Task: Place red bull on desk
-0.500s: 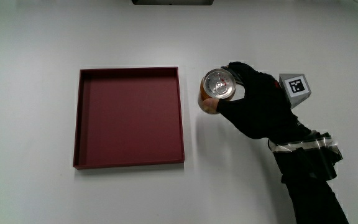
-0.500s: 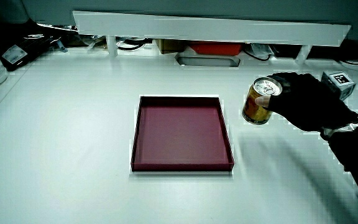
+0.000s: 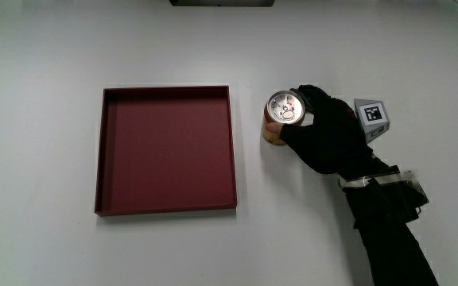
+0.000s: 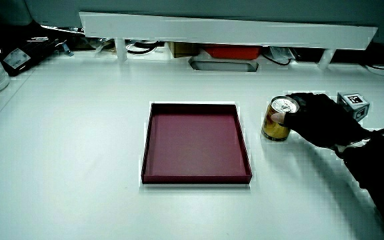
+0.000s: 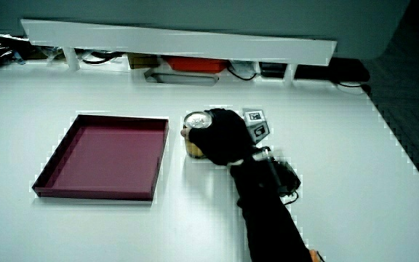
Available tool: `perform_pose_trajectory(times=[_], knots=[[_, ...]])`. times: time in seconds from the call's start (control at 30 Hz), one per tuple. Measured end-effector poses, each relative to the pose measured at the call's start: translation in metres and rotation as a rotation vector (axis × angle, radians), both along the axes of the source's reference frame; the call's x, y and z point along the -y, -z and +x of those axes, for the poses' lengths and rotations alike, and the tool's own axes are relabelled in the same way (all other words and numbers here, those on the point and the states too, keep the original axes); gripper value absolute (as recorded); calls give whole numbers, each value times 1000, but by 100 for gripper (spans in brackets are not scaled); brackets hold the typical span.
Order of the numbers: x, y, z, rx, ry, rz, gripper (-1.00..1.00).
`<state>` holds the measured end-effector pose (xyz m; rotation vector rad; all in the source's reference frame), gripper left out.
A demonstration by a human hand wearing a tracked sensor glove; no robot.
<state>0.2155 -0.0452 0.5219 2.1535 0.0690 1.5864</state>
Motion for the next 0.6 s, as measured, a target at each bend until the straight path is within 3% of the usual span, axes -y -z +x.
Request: perform_pose_trajectory(times=[0.3,0.6], knots=[[-5,-19,3,26,-30,-56,0],[-5,-22,4,46,-27,-66,0]])
